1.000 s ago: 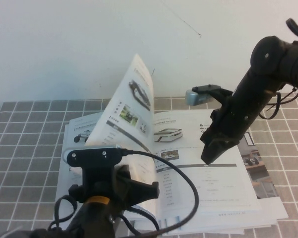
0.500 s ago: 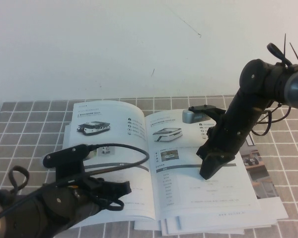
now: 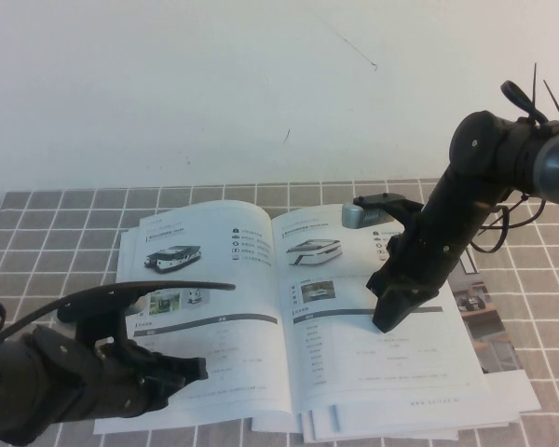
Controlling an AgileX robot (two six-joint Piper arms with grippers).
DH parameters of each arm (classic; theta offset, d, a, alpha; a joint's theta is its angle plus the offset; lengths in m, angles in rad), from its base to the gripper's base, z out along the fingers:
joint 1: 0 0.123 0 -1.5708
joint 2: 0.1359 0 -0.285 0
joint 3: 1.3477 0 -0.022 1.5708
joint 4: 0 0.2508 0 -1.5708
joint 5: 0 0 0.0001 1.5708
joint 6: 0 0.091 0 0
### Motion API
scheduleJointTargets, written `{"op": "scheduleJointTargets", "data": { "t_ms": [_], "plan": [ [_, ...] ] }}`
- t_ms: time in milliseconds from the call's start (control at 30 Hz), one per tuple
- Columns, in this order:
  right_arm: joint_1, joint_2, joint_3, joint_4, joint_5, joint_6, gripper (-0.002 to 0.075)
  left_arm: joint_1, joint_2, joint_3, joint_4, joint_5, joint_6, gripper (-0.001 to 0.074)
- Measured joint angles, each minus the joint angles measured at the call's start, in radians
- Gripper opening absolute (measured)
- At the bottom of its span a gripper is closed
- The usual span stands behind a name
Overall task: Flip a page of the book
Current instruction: Open the closed book
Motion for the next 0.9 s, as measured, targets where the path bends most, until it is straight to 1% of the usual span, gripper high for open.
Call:
{"op": "scheduleJointTargets", "data": {
  "t_ms": [200,367,533,700,800,900],
  "plan": [
    [0.000,0.000,0.000,0.000,-0.009,0.004,-0.0001,0.008,0.061,-0.017,0.002,0.015,0.014,-0.0004],
    [0.000,0.002,0.000,0.000,-0.019,0.005,-0.0001,0.008,0.063,-0.018,0.002,0.024,0.018,-0.0004],
    [0.000,0.008,0.000,0.007,-0.022,0.007,-0.0001,0.008,-0.009,-0.018,0.002,0.057,0.046,-0.0004],
    [0.000,0.014,0.000,0.026,-0.025,0.007,-0.0001,0.008,-0.142,-0.029,0.006,0.148,0.081,-0.0004],
    [0.000,0.016,0.000,0.028,-0.026,0.007,-0.0001,0.008,-0.185,-0.082,0.008,0.189,0.088,-0.0004],
    [0.000,0.016,0.000,0.032,-0.026,0.007,-0.0001,0.008,-0.182,-0.154,0.012,0.227,0.090,-0.0004]
  ]
}}
